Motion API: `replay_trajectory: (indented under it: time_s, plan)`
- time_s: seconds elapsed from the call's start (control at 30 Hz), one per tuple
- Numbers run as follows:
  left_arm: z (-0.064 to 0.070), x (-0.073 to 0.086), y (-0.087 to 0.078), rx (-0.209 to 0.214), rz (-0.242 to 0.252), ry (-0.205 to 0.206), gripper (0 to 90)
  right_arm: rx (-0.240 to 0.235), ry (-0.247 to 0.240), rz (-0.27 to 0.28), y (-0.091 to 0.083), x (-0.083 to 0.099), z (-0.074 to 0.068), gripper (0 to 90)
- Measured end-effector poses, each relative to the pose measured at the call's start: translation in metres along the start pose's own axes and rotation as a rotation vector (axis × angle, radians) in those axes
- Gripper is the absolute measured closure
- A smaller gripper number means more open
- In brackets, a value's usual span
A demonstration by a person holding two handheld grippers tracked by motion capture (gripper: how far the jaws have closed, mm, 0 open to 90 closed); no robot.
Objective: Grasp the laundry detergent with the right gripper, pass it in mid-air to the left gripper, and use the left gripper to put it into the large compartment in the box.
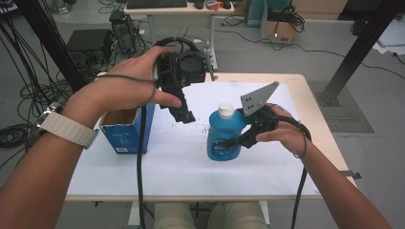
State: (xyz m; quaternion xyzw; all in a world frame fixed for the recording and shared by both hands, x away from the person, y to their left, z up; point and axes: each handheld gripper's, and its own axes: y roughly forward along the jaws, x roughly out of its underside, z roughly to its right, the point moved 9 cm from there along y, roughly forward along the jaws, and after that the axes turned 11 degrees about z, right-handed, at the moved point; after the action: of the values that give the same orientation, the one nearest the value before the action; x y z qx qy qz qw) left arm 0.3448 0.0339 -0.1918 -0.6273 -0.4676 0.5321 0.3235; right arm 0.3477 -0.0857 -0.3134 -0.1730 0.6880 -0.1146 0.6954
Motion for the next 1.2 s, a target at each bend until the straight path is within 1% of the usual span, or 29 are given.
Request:
replay_trajectory:
  time_s: [0.03, 0.1, 0.17, 0.2, 0.33, 0.47, 0.53, 0.6, 0.77, 0.93, 1.2]
  plan:
    - [0.003, -0.001, 0.001, 0.006, 0.002, 0.01, 8.1, 0.01, 0.014, 0.003, 0.001, -0.002, -0.001, 43.3]
    - [0.006, -0.004, 0.002, 0.021, 0.011, 0.014, 8.4, -0.001, 0.001, -0.002, 0.003, -0.005, -0.002, 43.3]
    - [0.007, -0.005, 0.002, 0.025, 0.015, 0.017, 8.4, -0.004, 0.003, -0.008, 0.004, -0.006, -0.003, 43.3]
    - [0.008, -0.005, 0.003, 0.03, 0.013, 0.021, 8.3, -0.006, -0.008, -0.006, 0.005, -0.007, -0.003, 43.3]
    - [0.012, -0.007, 0.003, 0.037, 0.012, 0.033, 8.2, -0.016, -0.014, -0.009, 0.008, -0.011, -0.004, 43.3]
    - [0.015, -0.009, 0.006, 0.047, 0.017, 0.037, 8.2, -0.027, -0.027, -0.016, 0.013, -0.015, -0.005, 43.3]
    - [0.017, -0.009, 0.007, 0.053, 0.015, 0.039, 8.1, -0.032, -0.03, -0.022, 0.015, -0.017, -0.006, 43.3]
    - [0.018, -0.01, 0.009, 0.059, 0.01, 0.044, 8.2, -0.036, -0.022, -0.022, 0.017, -0.018, -0.008, 43.3]
    - [0.018, -0.011, 0.012, 0.063, 0.021, 0.039, 8.1, -0.038, -0.017, -0.026, 0.021, -0.019, -0.009, 43.3]
    - [0.017, -0.01, 0.017, 0.065, 0.01, 0.037, 8.1, -0.027, -0.01, -0.033, 0.024, -0.017, -0.006, 43.3]
    - [0.014, -0.013, 0.025, 0.074, 0.011, 0.036, 8.1, -0.024, -0.005, -0.04, 0.028, -0.015, -0.003, 43.4]
